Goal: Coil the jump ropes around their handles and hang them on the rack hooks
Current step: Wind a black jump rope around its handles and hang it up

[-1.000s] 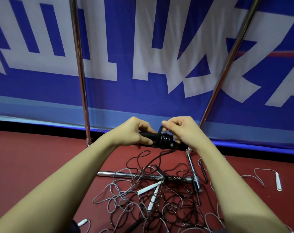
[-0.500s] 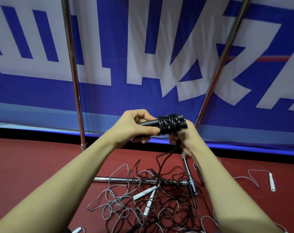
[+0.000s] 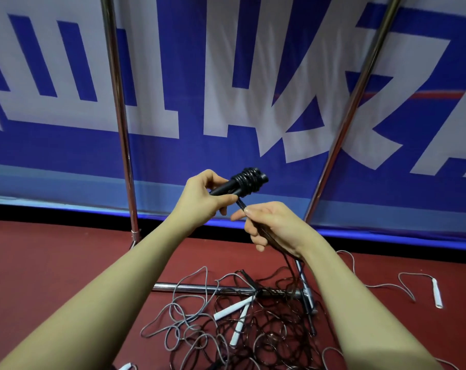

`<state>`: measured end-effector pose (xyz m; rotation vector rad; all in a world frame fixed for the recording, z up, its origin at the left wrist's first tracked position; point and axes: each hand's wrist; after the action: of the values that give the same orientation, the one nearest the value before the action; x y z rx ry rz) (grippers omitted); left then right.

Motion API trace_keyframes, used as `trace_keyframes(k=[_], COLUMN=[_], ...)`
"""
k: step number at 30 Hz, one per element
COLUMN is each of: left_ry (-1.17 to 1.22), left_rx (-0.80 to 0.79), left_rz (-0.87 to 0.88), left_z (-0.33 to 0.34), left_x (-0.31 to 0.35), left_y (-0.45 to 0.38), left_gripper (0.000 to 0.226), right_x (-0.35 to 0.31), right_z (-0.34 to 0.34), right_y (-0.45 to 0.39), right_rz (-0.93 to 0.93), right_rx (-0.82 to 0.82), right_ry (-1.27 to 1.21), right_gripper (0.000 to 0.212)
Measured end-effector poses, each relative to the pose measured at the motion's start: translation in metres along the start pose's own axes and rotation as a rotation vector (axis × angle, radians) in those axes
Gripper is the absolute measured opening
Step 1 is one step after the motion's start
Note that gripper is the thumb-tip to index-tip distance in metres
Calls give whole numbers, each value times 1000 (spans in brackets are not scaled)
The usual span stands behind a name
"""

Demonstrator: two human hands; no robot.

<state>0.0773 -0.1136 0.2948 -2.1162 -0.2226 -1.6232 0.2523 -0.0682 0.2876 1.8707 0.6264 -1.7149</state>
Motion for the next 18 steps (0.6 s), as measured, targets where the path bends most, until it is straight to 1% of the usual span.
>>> trace_keyframes(k=[4,8,10,15,18], left_ry=[-126,-204,-238,-282,-285], left_rx=[21,-22,-86,-319,-464], left_rz=[35,26,8,7,-14], left_z=[-3,-5,-4,-6,-10], left_x=[-13,-23,-25,-20,-12], left_y=[-2,-4,-4,-1,-1], left_gripper=[18,18,19,22,21], right_x=[1,-1,-1,1,0], right_z=[-4,-6,-8,-12,-13], right_y=[2,2,0,-3,-2], right_rz=[-24,-61,-91,-120,-111], right_rx=[-53,-35,-14,151,194], right_ry=[83,64,54,114,208], right_gripper=[17,11,7,21,23])
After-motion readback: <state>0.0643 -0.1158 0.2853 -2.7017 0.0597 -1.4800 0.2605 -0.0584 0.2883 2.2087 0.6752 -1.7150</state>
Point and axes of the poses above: each hand's wrist, its own y-axis away from the middle knuckle, its own z-axis out of the palm, x = y × z, and after that the axes turned 8 degrees about x, right-handed
